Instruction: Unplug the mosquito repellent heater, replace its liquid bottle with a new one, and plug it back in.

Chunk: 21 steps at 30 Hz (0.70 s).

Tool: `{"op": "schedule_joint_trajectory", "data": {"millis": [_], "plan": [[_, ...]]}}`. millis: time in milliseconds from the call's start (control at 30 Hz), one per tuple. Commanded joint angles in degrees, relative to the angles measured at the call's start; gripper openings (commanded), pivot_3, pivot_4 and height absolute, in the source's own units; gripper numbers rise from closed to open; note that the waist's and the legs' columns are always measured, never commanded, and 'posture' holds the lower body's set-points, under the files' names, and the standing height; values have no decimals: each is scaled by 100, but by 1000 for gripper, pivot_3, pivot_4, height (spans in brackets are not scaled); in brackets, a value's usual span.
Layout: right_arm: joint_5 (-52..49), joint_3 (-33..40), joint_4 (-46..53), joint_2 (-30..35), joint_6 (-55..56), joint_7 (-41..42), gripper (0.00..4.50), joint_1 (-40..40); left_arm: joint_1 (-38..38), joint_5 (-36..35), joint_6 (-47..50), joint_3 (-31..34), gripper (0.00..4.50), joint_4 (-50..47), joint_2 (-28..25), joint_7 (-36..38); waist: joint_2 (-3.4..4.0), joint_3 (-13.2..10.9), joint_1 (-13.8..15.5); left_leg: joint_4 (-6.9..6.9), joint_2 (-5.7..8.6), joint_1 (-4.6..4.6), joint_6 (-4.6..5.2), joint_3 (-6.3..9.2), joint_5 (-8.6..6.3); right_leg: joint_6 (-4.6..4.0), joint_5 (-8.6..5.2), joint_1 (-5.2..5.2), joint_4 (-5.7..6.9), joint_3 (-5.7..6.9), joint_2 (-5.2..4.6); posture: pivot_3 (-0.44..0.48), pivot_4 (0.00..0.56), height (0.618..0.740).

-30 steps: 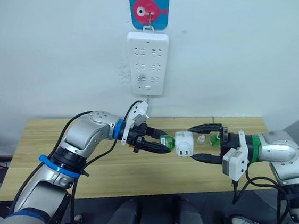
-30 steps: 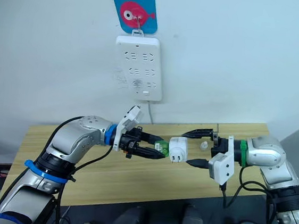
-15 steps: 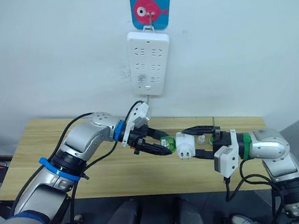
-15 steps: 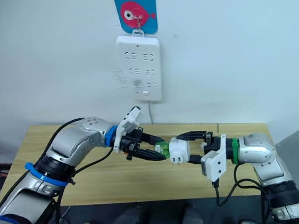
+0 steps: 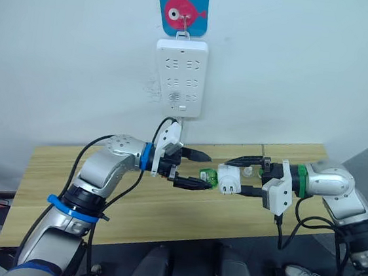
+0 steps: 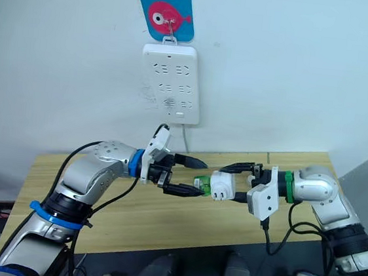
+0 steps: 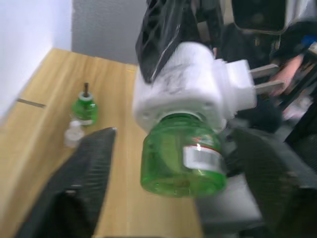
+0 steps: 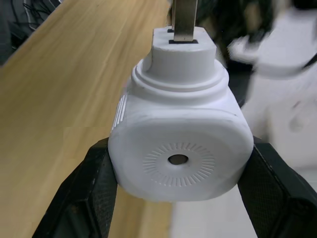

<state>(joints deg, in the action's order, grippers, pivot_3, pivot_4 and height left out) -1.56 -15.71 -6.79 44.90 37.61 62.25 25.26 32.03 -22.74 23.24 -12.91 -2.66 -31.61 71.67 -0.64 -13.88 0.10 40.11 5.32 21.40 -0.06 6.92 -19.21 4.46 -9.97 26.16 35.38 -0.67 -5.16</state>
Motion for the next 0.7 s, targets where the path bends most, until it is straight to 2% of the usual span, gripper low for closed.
{"op": "schedule_joint_trajectory", "data": {"millis": [33,133,200,333,400,500,600,700], "plan": [[-570,368,644,13,-1945,-292,2966,-218,-157,451,-809,153,4500,-605,-149,-276,0,0,7,0,1,0,0,-2,0,0,0,0,0,-3,-1,55,203,740],[-1512,607,1460,-8,-4723,-609,2966,-433,-372,1169,-1794,92,4500,-813,-153,-761,1,1,43,1,-1,0,0,-2,0,-1,1,2,2,-9,-3,58,204,740],[-1920,740,1853,-22,-5901,-794,2966,-441,-455,1491,-2048,82,4500,-832,-33,-1167,3,2,66,1,-1,1,0,-2,0,-1,1,2,1,-9,-3,66,201,740],[-2904,1100,2419,-199,-8243,-1351,2966,-307,-561,2740,-3270,-224,4500,-479,-61,-1911,1,3,137,0,-1,0,0,-2,0,-1,1,0,-1,-9,-3,66,201,740],[-3470,1419,2501,-503,-9360,-1800,2966,-97,-511,3293,-3701,-397,4500,-295,-64,-2241,-1,5,146,0,1,1,0,-2,0,-1,1,1,-1,-9,-4,74,197,740],[-3987,1748,2546,-799,-10569,-2230,2966,207,-480,3786,-4031,-610,4500,-182,-23,-2502,0,5,148,1,2,2,0,-4,0,-2,4,1,0,-11,-5,76,199,740],[-4397,2061,2536,-1080,-11615,-2584,2966,498,-520,4114,-3909,-713,4500,-186,223,-2863,-1,6,147,1,4,6,1,-1,0,-2,4,4,-2,-6,-6,75,200,740],[-4518,2105,2642,-1146,-11995,-2714,2966,632,-524,4435,-3813,-830,4500,-216,352,-3030,-1,6,148,1,4,9,1,3,0,-2,4,4,-1,0,-7,71,202,740]]}}
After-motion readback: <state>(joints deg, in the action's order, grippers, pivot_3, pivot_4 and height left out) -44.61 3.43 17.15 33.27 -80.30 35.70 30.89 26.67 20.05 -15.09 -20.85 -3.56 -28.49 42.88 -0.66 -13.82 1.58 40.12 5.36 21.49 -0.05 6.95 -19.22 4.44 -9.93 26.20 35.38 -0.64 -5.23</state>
